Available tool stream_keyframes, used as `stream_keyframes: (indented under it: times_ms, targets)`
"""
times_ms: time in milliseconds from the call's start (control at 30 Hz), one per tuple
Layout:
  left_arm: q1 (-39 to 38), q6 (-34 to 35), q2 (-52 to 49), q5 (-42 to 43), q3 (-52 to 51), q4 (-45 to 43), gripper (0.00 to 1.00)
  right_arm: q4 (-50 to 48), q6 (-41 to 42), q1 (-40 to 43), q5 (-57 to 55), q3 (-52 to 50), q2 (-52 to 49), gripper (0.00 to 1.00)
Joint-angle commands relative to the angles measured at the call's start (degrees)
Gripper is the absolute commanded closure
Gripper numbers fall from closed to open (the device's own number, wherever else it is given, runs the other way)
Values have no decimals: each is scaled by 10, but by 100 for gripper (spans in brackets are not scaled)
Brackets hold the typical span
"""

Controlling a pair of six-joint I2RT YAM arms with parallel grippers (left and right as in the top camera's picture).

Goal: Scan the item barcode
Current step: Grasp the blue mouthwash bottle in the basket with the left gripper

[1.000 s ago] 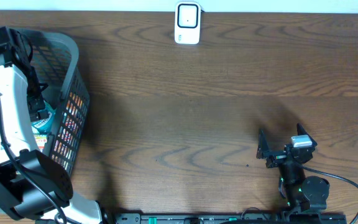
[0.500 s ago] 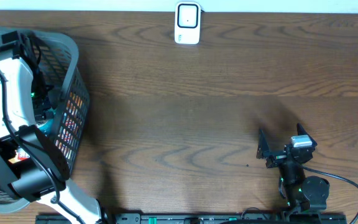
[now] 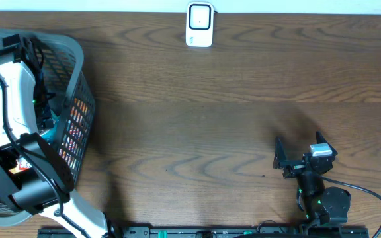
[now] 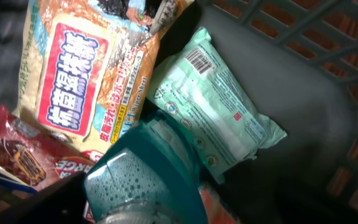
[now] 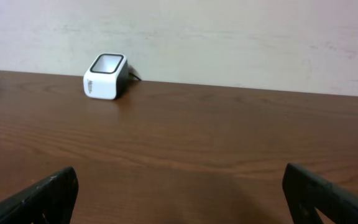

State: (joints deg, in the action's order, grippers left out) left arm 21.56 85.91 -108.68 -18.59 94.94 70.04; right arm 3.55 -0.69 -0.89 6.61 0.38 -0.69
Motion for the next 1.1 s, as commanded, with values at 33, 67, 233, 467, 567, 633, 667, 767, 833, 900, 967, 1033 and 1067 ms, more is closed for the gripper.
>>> stream_keyframes:
  times_ms: [33,67,233,467,567,633,667,767,833,900,967,1033,1067]
  targets:
    - [3,1,-28,-18,-10,3,19,2,-5,-4,-1,-1,3,1]
    - [3,1,-33,-18,-10,4,21,2,-5,-4,-1,-1,3,1]
    - [3,-12,-37,-15,-10,8,44,2,-5,-4,-1,-1,3,1]
    - [4,-49,-32,-15,-1,15,59,2,-5,-4,-1,-1,3,1]
    - [7,-81,-20,-15,19,18,59,2,-5,-4,-1,-1,3,1]
    - [12,-102,-4,-15,31,19,59,2,-5,-4,-1,-1,3,1]
    - [19,-116,14,-15,40,19,60,2,-5,-4,-1,-1,3,1]
    - [32,-129,57,-14,49,19,59,2,-5,-4,-1,-1,3,1]
    - [42,-131,91,-14,49,19,60,2,-5,-4,-1,-1,3,1]
    - [51,-134,128,-14,49,19,60,2,-5,-4,-1,-1,3,1]
    - [59,-141,162,-9,49,19,60,1,-5,-4,-1,-1,3,1]
    - [65,-143,197,7,49,19,60,2,-5,-4,-1,-1,3,1]
    - [68,-143,232,28,49,15,61,2,-5,-4,-1,-1,3,1]
